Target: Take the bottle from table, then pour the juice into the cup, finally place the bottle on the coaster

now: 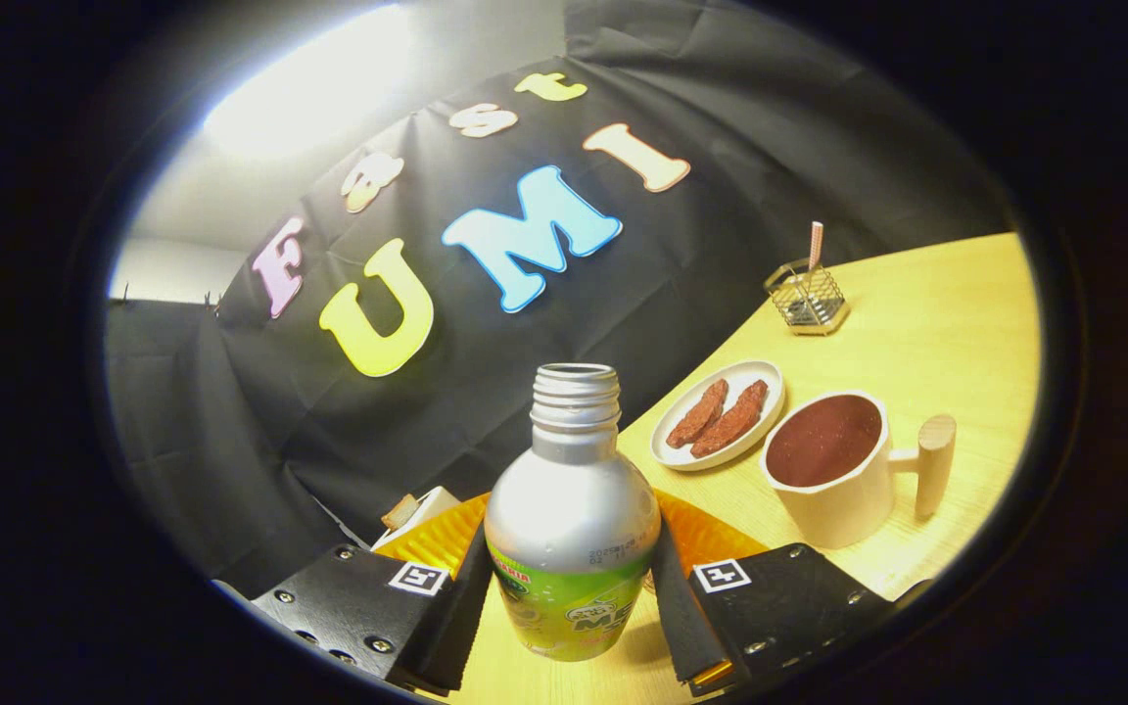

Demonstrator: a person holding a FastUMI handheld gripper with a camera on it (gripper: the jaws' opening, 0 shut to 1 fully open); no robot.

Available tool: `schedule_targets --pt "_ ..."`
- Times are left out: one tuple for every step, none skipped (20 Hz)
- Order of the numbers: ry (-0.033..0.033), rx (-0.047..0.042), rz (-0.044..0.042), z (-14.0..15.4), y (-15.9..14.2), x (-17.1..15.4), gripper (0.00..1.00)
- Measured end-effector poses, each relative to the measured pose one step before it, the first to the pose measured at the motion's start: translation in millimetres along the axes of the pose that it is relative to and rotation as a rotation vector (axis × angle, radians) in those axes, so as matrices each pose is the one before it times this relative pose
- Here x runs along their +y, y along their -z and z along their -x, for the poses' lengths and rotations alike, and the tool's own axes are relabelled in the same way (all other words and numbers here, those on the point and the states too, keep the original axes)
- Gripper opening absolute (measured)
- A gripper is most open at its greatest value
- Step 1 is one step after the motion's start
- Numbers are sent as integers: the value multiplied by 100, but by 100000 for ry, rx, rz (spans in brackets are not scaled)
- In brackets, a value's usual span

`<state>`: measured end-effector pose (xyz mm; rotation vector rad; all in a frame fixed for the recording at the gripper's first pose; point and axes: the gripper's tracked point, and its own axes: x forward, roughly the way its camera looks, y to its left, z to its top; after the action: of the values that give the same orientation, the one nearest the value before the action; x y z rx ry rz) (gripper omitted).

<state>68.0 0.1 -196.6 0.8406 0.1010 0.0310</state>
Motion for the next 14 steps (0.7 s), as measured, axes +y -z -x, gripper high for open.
schedule_targets --pt "-1685 200 -4210 34 -121 44 76" --pt "-2174 -71 -4738 -55 -213 161 76" --pt "-1251 84 -4557 -153 -70 54 76" --pt "-645 -201 -3873 -220 -235 -142 76" --pt "-767 -446 -3533 -122 -1 -152 76" --pt "-73 -262 -2764 -121 -165 -201 76" --pt "829 -496 -1497 -63 -76 -319 76" --pt "776 -244 -1075 -20 -124 -283 76" --pt "19 -289 -2146 212 -35 -135 76" --pt "-1215 -450 -3734 47 -149 206 76" --pt "-1592 -579 -4511 133 -81 271 76" --pt "-1241 -608 -4127 -17 -216 38 76" --pt "-728 -336 -3246 22 42 -51 76" --pt "-335 -207 -2224 -59 -42 -45 76"
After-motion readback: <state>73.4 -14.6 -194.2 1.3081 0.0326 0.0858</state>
